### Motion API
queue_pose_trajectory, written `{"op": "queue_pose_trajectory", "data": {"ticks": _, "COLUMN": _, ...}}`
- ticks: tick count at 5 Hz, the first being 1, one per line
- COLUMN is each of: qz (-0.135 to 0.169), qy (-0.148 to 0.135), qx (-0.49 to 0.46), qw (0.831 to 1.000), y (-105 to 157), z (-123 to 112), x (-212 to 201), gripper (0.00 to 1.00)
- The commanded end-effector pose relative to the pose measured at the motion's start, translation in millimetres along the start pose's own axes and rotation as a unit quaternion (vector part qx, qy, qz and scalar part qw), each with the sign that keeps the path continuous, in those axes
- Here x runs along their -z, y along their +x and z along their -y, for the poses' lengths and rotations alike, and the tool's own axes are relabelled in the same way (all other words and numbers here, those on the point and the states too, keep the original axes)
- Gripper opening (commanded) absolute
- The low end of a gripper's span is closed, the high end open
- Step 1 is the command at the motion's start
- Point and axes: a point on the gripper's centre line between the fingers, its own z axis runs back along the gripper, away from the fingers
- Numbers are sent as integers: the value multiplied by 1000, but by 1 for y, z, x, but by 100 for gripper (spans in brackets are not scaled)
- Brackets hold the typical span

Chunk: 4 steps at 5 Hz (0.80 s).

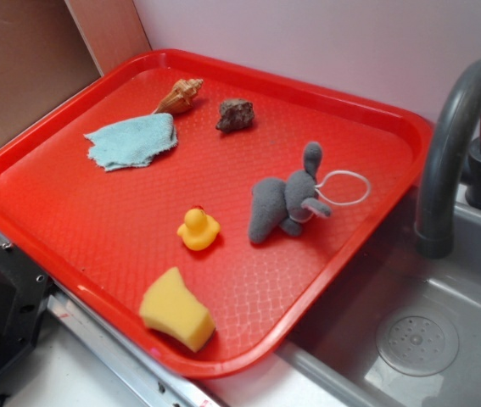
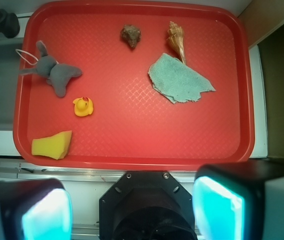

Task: Grab the gray animal.

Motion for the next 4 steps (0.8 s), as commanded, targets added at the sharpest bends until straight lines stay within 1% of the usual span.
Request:
{"op": "queue_pose_trajectory", "data": {"ticks": 1, "qz": 0, "qy": 0, "qx": 0, "qw": 1000, "y": 0, "z": 0, "x": 0, "gripper": 100}}
{"op": "queue_pose_trajectory", "data": {"ticks": 2, "qz": 32, "qy": -4, "qx": 12, "qw": 999, "y": 8, "z": -4, "x": 8, "gripper": 100}}
{"op": "queue_pose_trajectory", "data": {"ticks": 3, "qz": 47, "qy": 3, "qx": 62, "qw": 997, "y": 20, "z": 1, "x": 15, "gripper": 100}}
{"op": "queue_pose_trajectory", "data": {"ticks": 4, "qz": 64, "qy": 3, "qx": 143, "qw": 988, "y": 36, "z": 22, "x": 24, "gripper": 100}}
